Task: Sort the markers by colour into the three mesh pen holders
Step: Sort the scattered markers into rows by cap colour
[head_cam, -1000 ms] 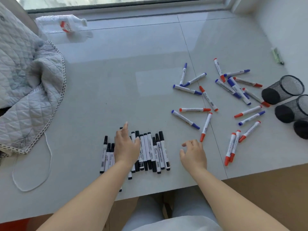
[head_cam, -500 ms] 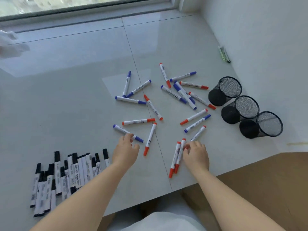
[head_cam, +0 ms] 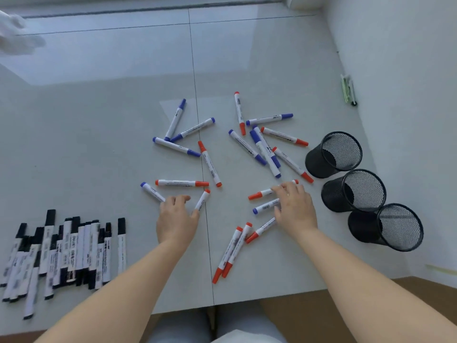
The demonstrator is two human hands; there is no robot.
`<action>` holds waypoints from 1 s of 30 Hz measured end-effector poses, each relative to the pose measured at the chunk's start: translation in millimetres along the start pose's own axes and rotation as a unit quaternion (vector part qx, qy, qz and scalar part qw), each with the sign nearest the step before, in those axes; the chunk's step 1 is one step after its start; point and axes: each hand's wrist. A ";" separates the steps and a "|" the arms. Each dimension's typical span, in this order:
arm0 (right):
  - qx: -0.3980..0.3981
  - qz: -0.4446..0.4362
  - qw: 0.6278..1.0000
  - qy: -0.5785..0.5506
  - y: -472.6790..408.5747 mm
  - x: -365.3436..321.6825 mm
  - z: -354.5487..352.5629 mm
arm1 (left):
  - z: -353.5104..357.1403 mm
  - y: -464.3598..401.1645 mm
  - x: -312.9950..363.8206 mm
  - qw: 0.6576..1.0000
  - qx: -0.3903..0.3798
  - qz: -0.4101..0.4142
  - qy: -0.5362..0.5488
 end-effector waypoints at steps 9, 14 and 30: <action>-0.040 -0.118 0.985 0.119 -33.7 -18.7 -0.2 | 1.8 -15.0 -4.9 0.990 -0.029 0.039 -0.131; 0.016 -0.137 0.988 0.064 -19.9 -20.2 -11.1 | 4.4 -21.0 2.3 0.980 -0.054 0.067 -0.182; -0.167 0.384 0.878 -0.234 40.8 -21.8 29.5 | -14.4 -26.9 -25.6 0.943 0.087 -0.267 0.176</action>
Point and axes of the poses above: each hand's wrist, its own y-axis away from the middle knuckle, its own z-axis out of the palm, x = y × z, and after that the axes turned 12 degrees about z, right-handed
